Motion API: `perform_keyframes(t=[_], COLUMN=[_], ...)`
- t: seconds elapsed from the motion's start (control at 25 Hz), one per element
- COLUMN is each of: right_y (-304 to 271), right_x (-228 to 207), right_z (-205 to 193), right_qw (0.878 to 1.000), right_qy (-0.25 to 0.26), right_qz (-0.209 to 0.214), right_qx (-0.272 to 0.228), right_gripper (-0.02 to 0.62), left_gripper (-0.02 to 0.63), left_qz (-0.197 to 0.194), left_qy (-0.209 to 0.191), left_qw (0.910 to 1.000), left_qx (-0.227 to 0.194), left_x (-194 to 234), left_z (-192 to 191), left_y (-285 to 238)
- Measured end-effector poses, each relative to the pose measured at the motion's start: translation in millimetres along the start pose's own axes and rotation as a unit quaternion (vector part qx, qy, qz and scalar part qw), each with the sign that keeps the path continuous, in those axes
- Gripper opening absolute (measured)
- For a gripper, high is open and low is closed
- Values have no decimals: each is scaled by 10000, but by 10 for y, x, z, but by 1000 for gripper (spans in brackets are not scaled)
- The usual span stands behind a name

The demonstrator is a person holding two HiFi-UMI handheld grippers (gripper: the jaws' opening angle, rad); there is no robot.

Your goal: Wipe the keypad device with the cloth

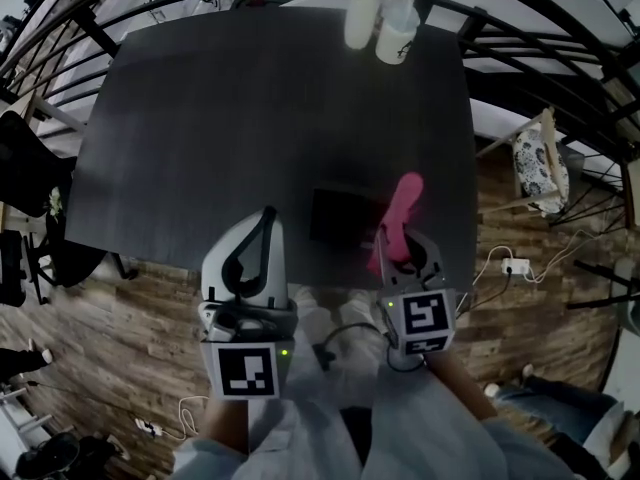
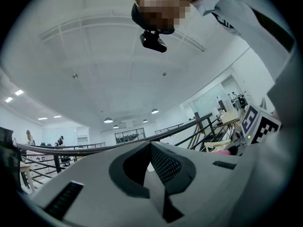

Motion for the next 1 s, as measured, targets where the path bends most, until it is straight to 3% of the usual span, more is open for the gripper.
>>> perform_keyframes(t=[0.16,0.4,0.64,0.8,0.88,1.0], right_y=[-305,-751,-916,-804,-714,-580], right_x=[154,604,1247,1451,1452,1318], right_z=[175,244,-84,-440,-574,-746], right_qw=[9984,9894,9564,9323,9278,9338], right_qy=[533,1209,2189,2700,2783,2547], right_qz=[158,801,1894,2273,2312,2240], right_qx=[-27,47,384,791,915,1141], right_gripper=[40,41,41,41,41,41], left_gripper=[3,3,3,3,3,2], left_qz=[58,252,321,309,282,230], left_qy=[-118,-90,-108,-88,-80,-39], left_qw=[9999,9996,9993,9994,9995,9997], left_qx=[37,87,131,112,112,75], left_x=[63,204,270,271,265,225], left_z=[4,-2,-14,-26,-32,-27], left_y=[61,128,180,181,170,113])
Point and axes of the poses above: the fingertips, and each gripper's own axes: y backward along the fingers, x to its left, z out of its top, the point moved 1 cm from there along y, backward along the fingers, and after that the axes turned 2 degrees about -x, right-handed, at the moved point
